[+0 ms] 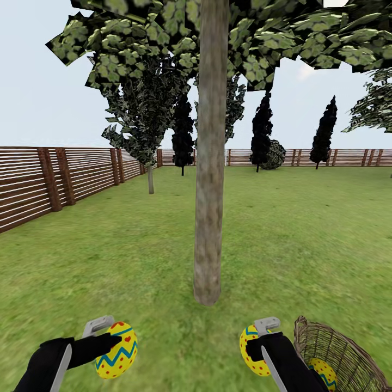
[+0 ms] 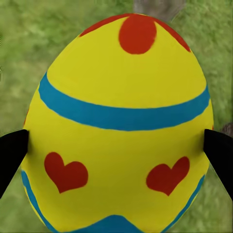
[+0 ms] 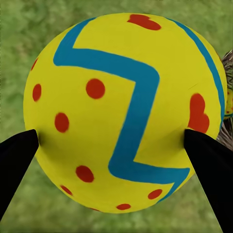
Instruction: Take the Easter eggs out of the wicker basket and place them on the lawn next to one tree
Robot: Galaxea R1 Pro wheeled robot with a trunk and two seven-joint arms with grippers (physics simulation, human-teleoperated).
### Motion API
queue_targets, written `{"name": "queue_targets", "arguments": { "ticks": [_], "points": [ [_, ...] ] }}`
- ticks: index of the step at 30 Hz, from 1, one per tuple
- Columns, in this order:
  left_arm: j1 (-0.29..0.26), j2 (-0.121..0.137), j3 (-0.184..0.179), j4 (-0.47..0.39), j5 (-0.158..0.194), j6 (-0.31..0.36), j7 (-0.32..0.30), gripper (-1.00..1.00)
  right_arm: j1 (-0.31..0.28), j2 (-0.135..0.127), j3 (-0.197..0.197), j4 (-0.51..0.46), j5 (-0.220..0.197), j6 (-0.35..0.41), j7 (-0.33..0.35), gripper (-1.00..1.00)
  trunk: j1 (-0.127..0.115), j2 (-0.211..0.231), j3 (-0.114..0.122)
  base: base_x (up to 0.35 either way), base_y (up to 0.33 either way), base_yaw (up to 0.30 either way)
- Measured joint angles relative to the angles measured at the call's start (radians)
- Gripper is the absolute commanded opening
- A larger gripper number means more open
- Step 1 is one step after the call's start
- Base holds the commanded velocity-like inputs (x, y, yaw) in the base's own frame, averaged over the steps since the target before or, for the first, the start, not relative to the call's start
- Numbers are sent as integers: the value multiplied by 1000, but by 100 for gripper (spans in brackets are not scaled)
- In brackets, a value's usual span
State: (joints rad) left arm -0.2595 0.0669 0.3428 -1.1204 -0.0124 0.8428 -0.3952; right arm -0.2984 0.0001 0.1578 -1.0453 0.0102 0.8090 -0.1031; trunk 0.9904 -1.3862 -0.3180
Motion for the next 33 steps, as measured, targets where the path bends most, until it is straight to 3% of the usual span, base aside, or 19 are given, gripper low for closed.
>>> {"name": "queue_targets", "arguments": {
  "ticks": [24, 30, 33],
  "points": [
    [0, -1, -2, 9, -5, 1, 12, -100, 0, 0, 0, 0, 0, 1, -1, -100, 0, 0, 0, 0, 0, 0],
    [0, -2, -4, 8, -6, 1, 11, -100, 0, 0, 0, -1, 0, 1, -1, -100, 23, -42, -19, 0, 0, 0],
    [0, -2, 1, 4, -2, 1, 10, -100, 0, 0, 0, -1, 0, 1, -1, -100, 23, -42, -19, 0, 0, 0]
  ]
}}
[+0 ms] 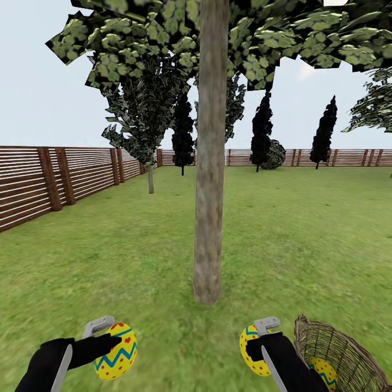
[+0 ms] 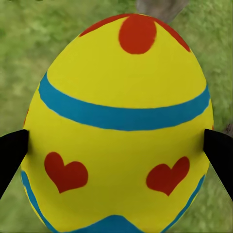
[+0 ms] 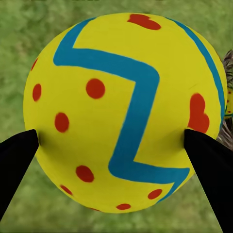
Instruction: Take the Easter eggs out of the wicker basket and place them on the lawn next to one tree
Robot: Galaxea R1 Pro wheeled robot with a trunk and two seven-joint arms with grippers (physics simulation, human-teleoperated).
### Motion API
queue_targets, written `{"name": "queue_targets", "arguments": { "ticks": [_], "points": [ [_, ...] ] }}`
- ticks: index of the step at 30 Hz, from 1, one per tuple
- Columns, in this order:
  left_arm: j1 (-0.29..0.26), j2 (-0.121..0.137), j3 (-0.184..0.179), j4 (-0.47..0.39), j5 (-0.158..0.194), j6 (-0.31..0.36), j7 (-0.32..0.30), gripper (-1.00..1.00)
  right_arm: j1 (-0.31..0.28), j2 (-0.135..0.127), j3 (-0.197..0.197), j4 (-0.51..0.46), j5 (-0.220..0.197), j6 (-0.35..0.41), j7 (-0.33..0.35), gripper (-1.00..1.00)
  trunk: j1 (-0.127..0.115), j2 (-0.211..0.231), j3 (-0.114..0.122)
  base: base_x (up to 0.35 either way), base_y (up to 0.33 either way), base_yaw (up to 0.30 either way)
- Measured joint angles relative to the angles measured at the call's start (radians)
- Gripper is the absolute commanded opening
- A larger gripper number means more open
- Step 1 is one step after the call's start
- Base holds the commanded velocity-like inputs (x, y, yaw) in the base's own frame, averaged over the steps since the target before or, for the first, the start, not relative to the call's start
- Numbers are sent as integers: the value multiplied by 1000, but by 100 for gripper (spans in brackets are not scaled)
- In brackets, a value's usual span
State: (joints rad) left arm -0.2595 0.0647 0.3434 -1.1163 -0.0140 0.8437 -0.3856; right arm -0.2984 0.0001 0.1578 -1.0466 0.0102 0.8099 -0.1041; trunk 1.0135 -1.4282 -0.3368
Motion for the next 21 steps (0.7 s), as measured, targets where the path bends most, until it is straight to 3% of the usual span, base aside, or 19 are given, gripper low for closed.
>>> {"name": "queue_targets", "arguments": {
  "ticks": [5, 6, 8, 12, 21],
  "points": [
    [1, -4, 15, -7, 6, -12, -4, -100, 0, -1, 0, 1, 0, 0, 1, -100, 0, 0, 0, 0, 0, 0],
    [1, -5, 63, -8, 4, -17, -4, -100, 0, -1, -1, 1, 0, 0, 1, -100, 0, 0, 0, 0, 0, 0],
    [0, -7, 95, -9, 7, -18, -10, -100, 0, -2, 0, 1, 0, 0, 1, -100, 0, 0, 0, 0, 0, 0],
    [1, -37, 93, -13, 6, -19, -9, -100, 0, -2, -1, 0, 0, -1, 0, -100, 0, 0, 0, 0, 0, 0],
    [1, -41, 92, -12, 7, -19, -7, -100, 0, -2, 0, 1, 0, -2, -1, -100, 0, 0, 0, 0, 0, 0]
  ]
}}
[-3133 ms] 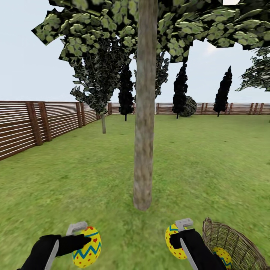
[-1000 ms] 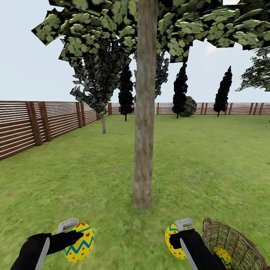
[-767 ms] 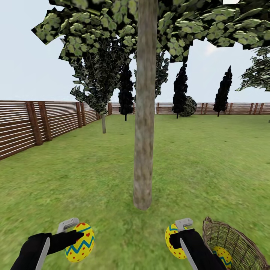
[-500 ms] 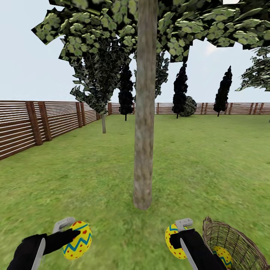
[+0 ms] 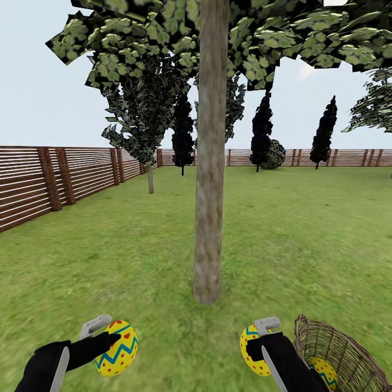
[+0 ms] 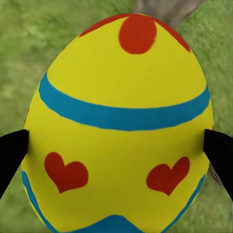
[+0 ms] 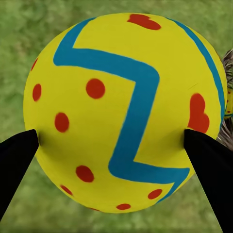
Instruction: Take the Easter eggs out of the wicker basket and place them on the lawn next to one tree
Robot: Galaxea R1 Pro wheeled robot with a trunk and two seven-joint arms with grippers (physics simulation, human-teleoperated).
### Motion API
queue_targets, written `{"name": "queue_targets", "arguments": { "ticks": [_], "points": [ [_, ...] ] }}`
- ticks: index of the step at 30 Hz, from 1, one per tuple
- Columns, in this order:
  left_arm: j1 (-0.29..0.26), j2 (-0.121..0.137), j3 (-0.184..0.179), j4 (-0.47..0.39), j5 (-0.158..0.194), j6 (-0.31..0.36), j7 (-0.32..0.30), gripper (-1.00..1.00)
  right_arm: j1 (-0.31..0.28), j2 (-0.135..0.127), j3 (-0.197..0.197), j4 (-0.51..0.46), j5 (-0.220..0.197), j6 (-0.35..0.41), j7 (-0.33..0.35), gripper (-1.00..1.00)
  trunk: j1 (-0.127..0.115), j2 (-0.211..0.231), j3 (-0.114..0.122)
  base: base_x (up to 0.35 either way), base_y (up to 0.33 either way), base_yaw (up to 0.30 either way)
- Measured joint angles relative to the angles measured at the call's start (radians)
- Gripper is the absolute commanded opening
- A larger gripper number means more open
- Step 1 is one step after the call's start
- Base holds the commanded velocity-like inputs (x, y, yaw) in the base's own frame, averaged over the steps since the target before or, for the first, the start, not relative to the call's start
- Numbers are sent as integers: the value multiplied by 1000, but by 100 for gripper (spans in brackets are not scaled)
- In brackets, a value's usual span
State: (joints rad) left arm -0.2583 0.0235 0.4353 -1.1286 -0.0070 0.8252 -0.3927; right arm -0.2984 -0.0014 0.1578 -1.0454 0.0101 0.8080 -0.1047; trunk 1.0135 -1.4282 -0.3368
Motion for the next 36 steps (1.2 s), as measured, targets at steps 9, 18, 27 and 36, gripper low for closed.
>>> {"name": "queue_targets", "arguments": {
  "ticks": [9, 18, 27, 36],
  "points": [
    [0, -14, 0, 2, -6, -96, 5, -100, 0, 1, 0, 0, 0, 0, 0, -100, 0, 0, 0, 0, 0, 0],
    [0, -3, -13, -26, -7, -81, 4, -100, 0, 2, 0, 2, 0, -2, 0, -100, 0, 0, 0, 0, 0, 0],
    [0, -6, -6, -29, -9, -9, 5, -100, 0, 2, 0, 2, 0, -3, 0, -100, 0, 0, 0, 0, 0, 0],
    [0, -8, -10, -23, -25, -6, 14, -100, 0, 0, -3, 0, -1, -2, 0, -100, 0, 0, 0, 0, 0, 0]
  ]
}}
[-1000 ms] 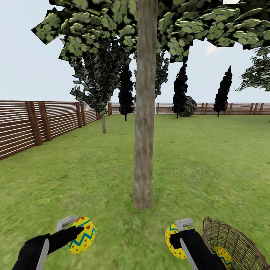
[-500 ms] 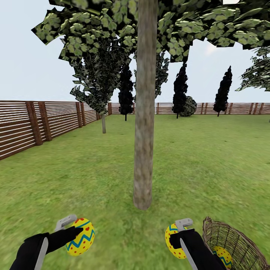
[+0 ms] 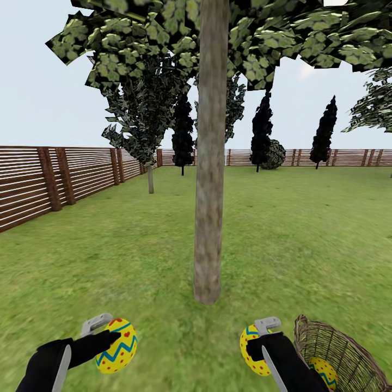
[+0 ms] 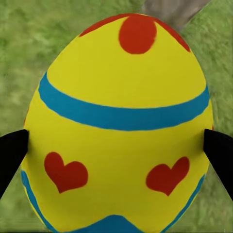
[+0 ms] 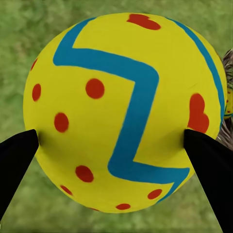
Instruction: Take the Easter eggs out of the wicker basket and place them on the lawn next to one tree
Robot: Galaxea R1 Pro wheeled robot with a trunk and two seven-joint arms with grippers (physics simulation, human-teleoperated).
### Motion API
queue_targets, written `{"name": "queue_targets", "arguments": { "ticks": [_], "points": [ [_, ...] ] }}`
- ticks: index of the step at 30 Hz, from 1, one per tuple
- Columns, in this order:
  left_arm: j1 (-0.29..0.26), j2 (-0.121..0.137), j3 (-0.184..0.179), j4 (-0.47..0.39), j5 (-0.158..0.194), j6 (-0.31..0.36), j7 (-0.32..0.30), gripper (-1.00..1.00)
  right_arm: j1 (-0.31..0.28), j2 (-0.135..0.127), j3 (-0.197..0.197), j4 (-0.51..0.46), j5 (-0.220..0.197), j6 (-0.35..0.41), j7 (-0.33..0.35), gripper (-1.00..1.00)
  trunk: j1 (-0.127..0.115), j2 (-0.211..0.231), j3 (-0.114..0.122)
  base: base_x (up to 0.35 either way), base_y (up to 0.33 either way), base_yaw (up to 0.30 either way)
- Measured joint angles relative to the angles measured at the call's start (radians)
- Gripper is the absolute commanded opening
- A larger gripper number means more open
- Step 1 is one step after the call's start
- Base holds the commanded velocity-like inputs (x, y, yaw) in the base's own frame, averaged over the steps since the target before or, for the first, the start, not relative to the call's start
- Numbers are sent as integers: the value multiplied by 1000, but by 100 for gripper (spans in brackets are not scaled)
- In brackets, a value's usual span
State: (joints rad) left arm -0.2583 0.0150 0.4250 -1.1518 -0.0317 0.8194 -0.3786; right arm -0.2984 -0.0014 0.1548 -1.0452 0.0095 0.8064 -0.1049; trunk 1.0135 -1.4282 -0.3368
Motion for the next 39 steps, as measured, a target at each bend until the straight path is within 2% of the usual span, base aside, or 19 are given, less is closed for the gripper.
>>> {"name": "queue_targets", "arguments": {
  "ticks": [2, 5, 8, 11, 13, 20, 25, 39],
  "points": [
    [0, -1, -2, 1, -50, 28, 55, -100, 0, 0, 0, 0, 0, 0, 0, -100, 0, 0, 0, 0, 0, 0],
    [0, -5, -3, 5, -74, 67, 112, -100, 0, 0, 0, 0, -2, 0, 0, -100, 0, 0, 0, 0, 0, 0],
    [0, -18, -9, 12, -76, 70, 119, -100, 0, 0, -6, 0, -4, 2, 0, -100, 0, 0, 0, 0, 0, 0],
    [0, -23, -52, 14, -76, 69, 122, -100, 0, 0, -8, 0, -7, 5, 1, -100, 0, 0, 0, 0, 0, 0],
    [0, -25, -60, 15, -77, 69, 123, -100, 0, 0, -9, 0, -11, 6, 2, -100, 8, -14, -6, 0, 0, 0],
    [0, -25, -61, 15, -77, 68, 123, -100, 0, 0, -6, 0, -10, 6, 2, -100, 34, -63, -28, 0, 0, 0],
    [0, -26, -62, 17, -73, 57, 118, -100, 0, 0, -6, 0, -10, 6, 2, -100, 35, -63, -28, 7, 0, 0],
    [0, -25, -57, 42, -68, 55, 116, -100, 0, 0, -5, 0, -6, 8, 0, -100, 34, -63, -28, 260, 3, 0]
  ]
}}
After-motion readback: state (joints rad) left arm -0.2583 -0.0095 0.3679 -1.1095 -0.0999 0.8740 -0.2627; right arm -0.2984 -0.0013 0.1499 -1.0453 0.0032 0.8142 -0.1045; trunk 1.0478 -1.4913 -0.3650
